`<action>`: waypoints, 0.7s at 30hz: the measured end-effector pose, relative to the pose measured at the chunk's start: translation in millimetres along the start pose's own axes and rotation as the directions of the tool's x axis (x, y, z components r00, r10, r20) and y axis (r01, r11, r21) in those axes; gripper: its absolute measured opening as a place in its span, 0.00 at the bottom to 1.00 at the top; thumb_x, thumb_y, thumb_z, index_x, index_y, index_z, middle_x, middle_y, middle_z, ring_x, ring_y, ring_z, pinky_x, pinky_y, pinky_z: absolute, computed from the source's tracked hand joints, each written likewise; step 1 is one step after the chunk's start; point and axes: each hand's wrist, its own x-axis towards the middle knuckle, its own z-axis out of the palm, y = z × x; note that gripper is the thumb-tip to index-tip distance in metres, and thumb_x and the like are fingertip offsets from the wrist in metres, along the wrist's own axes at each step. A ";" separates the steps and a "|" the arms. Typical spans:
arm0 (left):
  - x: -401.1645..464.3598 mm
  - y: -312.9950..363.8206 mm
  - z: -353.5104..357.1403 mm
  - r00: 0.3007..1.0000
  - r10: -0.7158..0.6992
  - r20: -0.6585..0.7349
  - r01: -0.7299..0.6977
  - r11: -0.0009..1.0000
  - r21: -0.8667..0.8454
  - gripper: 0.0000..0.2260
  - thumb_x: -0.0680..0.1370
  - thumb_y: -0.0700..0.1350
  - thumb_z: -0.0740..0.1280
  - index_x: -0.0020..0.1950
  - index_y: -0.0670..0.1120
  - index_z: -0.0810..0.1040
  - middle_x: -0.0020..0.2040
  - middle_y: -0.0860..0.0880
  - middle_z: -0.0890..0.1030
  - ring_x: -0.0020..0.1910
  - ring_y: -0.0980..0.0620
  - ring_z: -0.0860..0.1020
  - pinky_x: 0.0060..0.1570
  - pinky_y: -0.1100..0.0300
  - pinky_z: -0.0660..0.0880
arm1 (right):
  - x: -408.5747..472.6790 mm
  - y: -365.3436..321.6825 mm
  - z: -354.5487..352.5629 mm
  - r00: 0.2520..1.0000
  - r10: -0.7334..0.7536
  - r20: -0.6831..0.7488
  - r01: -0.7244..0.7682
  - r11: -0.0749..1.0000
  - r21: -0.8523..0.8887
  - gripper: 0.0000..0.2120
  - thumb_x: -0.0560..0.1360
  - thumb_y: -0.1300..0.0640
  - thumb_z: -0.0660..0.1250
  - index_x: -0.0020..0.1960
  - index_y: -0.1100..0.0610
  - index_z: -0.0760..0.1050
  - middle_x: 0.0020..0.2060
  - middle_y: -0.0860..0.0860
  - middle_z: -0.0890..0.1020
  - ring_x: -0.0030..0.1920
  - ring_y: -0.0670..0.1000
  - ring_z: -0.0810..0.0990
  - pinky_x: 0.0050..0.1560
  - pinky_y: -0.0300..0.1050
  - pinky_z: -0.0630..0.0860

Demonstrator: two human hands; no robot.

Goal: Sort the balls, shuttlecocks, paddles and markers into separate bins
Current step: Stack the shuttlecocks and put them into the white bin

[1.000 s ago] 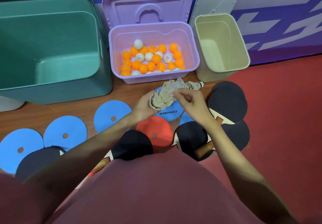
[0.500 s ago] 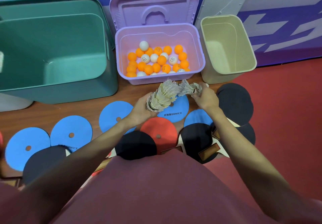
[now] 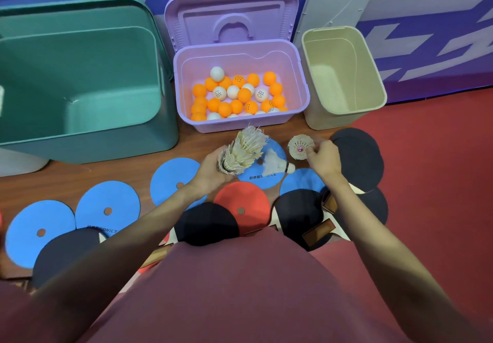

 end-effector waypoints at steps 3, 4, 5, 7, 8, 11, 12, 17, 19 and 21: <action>-3.8 -1.1 -0.5 1.000 0.015 0.005 -0.015 1.000 0.013 0.23 0.62 0.44 0.76 0.55 0.51 0.75 0.51 0.52 0.80 0.50 0.60 0.78 0.51 0.63 0.75 | -12.2 1.2 -5.7 0.999 0.007 -0.041 -0.005 0.999 0.045 0.08 0.72 0.62 0.59 0.37 0.63 0.72 0.30 0.57 0.76 0.33 0.58 0.74 0.33 0.50 0.71; -5.0 -0.7 -0.5 1.000 0.015 0.005 -0.015 1.000 0.018 0.23 0.62 0.45 0.76 0.55 0.51 0.75 0.51 0.53 0.80 0.50 0.60 0.78 0.51 0.63 0.75 | -16.8 -0.9 -9.8 0.997 -0.002 -0.077 0.008 0.997 0.076 0.08 0.73 0.62 0.59 0.40 0.63 0.75 0.31 0.56 0.78 0.34 0.57 0.75 0.34 0.49 0.73; -5.8 -1.2 -0.9 1.000 0.011 0.002 -0.011 1.000 0.023 0.22 0.63 0.45 0.76 0.55 0.52 0.75 0.51 0.53 0.80 0.49 0.60 0.78 0.51 0.63 0.75 | -21.0 -4.1 -13.9 0.992 -0.020 -0.122 0.035 0.992 0.124 0.09 0.74 0.62 0.59 0.42 0.63 0.77 0.33 0.56 0.80 0.35 0.55 0.76 0.36 0.47 0.73; -7.5 -0.8 -1.4 1.000 0.005 -0.004 -0.005 0.999 0.036 0.21 0.64 0.42 0.75 0.54 0.52 0.75 0.50 0.53 0.80 0.49 0.61 0.78 0.50 0.64 0.75 | -30.7 -18.0 -25.4 0.979 -0.056 -0.198 0.114 0.947 0.299 0.09 0.76 0.61 0.60 0.45 0.61 0.79 0.35 0.54 0.81 0.36 0.50 0.77 0.38 0.43 0.72; -8.1 -0.8 -1.5 1.000 0.004 -0.006 -0.003 0.999 0.039 0.20 0.64 0.42 0.75 0.53 0.52 0.75 0.50 0.53 0.80 0.49 0.61 0.78 0.50 0.64 0.75 | -36.2 -27.9 -32.4 0.978 -0.061 -0.201 0.142 0.897 0.418 0.08 0.77 0.61 0.61 0.45 0.60 0.79 0.34 0.51 0.82 0.35 0.46 0.77 0.37 0.41 0.71; -8.5 -2.5 -1.0 1.000 0.003 0.001 -0.003 0.999 0.054 0.19 0.64 0.41 0.74 0.53 0.51 0.75 0.49 0.52 0.80 0.48 0.61 0.78 0.49 0.64 0.75 | -49.0 -56.8 -50.8 0.988 -0.084 -0.126 0.147 0.742 0.654 0.10 0.78 0.63 0.62 0.41 0.53 0.78 0.27 0.41 0.79 0.29 0.39 0.73 0.31 0.33 0.70; -8.2 -3.3 -1.0 1.000 0.001 0.007 -0.001 0.998 0.064 0.19 0.64 0.41 0.74 0.52 0.50 0.75 0.48 0.51 0.80 0.47 0.61 0.78 0.49 0.63 0.75 | -51.5 -64.6 -55.0 0.990 -0.104 -0.094 0.141 0.725 0.674 0.11 0.78 0.63 0.63 0.41 0.52 0.79 0.27 0.40 0.79 0.29 0.39 0.73 0.31 0.33 0.69; -4.4 -5.3 -0.5 0.999 0.000 0.040 -0.005 0.991 0.136 0.19 0.65 0.40 0.75 0.53 0.38 0.75 0.47 0.40 0.80 0.45 0.53 0.76 0.46 0.54 0.74 | -54.4 -88.1 -58.9 0.981 -0.195 0.017 0.131 0.722 0.679 0.08 0.77 0.66 0.63 0.48 0.62 0.81 0.29 0.42 0.82 0.31 0.38 0.77 0.33 0.31 0.71; -3.6 -3.0 0.0 0.999 0.011 0.041 -0.017 0.988 0.155 0.18 0.66 0.40 0.75 0.52 0.38 0.75 0.47 0.39 0.80 0.44 0.53 0.76 0.45 0.54 0.74 | -54.4 -91.2 -58.0 0.973 -0.224 0.059 0.130 0.740 0.660 0.09 0.77 0.68 0.61 0.50 0.67 0.80 0.24 0.39 0.79 0.25 0.36 0.74 0.28 0.26 0.66; -3.6 -0.7 0.9 0.999 0.021 0.033 -0.026 0.986 0.165 0.17 0.66 0.40 0.75 0.50 0.39 0.75 0.45 0.43 0.79 0.43 0.54 0.75 0.43 0.56 0.73 | -55.4 -93.8 -57.0 0.958 -0.258 0.124 0.123 0.762 0.636 0.10 0.77 0.69 0.60 0.52 0.67 0.79 0.22 0.39 0.77 0.22 0.37 0.72 0.26 0.26 0.65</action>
